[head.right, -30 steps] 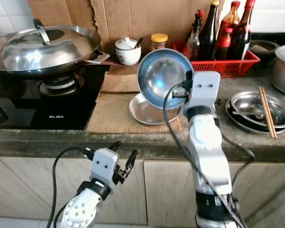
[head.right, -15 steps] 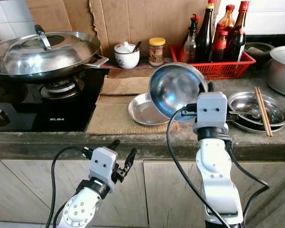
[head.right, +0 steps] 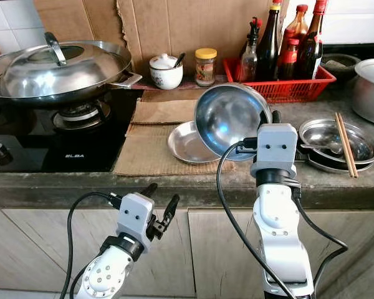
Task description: Kitchen organization
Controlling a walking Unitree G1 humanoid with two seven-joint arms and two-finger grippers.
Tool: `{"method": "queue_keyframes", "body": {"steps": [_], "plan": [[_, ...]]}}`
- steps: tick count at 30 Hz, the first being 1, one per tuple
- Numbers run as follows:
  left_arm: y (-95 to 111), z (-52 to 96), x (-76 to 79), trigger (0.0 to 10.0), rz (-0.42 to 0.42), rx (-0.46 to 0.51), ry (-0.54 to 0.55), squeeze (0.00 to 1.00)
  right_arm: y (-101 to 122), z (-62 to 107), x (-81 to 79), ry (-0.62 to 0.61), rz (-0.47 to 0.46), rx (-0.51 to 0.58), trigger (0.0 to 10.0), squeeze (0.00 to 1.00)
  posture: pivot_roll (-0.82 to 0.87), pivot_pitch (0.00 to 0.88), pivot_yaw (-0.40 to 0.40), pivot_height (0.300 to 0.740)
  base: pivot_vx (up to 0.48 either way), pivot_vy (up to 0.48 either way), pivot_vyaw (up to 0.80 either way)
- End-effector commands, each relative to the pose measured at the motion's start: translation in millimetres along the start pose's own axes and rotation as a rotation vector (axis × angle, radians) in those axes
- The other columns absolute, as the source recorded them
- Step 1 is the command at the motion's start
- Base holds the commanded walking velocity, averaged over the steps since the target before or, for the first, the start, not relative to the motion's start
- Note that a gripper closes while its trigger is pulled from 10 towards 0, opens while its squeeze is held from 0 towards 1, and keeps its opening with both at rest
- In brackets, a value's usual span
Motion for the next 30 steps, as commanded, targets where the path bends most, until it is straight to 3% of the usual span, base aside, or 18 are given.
{"method": "queue_keyframes", "body": {"steps": [1,30], "plan": [[2,1.0,-0.2,10.0,-0.002,0.01,-0.001,0.0,12,-0.8,0.6,-0.006,-0.021,0.046,10.0,0.0,-0.04,0.005,0.017,0.74,-0.292,0.0,0.0],[2,1.1,0.7,10.0,0.001,0.008,-0.003,0.0,5,11.3,-15.7,0.1,-0.107,0.008,10.0,0.0,-0.04,0.007,0.016,0.74,-0.322,0.0,0.0]]}}
Point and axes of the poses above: a point about 5 cm out from each wrist's last joint towards the gripper, its own z axis pointing back from the gripper into the wrist, its own y axis along the axis of the wrist's last joint, x = y × z, the point moved 6 cm from there along -z, pointing out of the wrist towards the gripper, and after that the axes turned 13 degrees about z, right-handed, at the moved point
